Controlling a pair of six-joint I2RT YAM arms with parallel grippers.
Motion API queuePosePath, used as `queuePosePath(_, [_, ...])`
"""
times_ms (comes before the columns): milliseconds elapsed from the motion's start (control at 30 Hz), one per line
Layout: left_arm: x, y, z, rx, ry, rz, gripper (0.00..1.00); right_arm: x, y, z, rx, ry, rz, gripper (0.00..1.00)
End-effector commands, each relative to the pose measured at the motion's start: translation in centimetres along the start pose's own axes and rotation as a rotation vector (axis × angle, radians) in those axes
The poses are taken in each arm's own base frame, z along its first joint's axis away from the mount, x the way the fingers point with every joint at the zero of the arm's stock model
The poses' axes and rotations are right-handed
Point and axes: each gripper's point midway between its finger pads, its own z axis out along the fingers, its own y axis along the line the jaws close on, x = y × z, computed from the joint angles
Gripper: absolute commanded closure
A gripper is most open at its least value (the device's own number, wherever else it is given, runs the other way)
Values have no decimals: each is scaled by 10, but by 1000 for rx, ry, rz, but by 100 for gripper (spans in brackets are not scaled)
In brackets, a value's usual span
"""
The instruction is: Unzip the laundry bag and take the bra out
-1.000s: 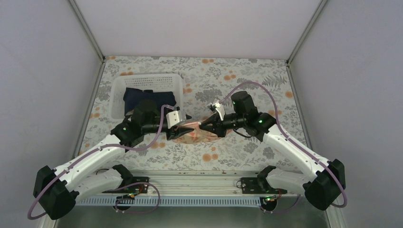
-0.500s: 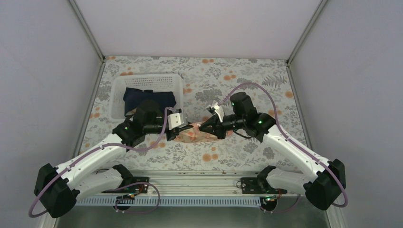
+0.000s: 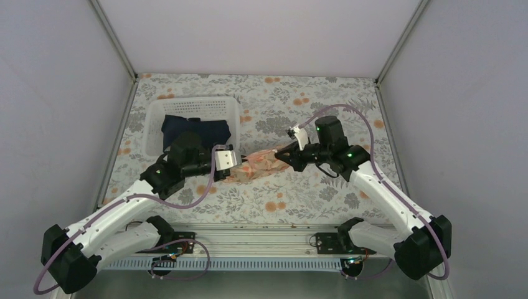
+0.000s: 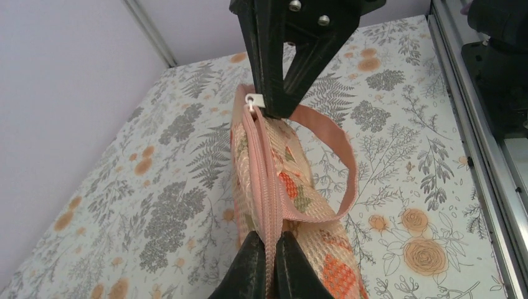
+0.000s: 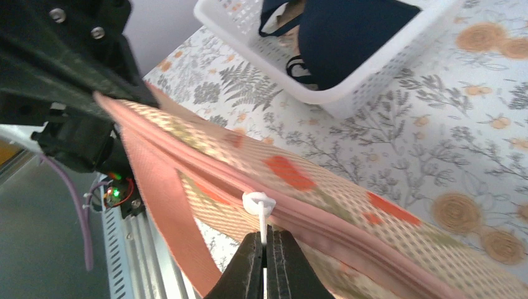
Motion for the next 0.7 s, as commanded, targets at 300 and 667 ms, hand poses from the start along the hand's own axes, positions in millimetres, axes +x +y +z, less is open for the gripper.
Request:
queuePosePath(300, [33, 9, -22, -82, 0, -141, 98, 0, -39, -3, 97, 21, 98, 97])
queuePosePath(667, [40, -14, -19, 30, -1, -90, 36, -2, 14, 30, -76, 49, 17, 96])
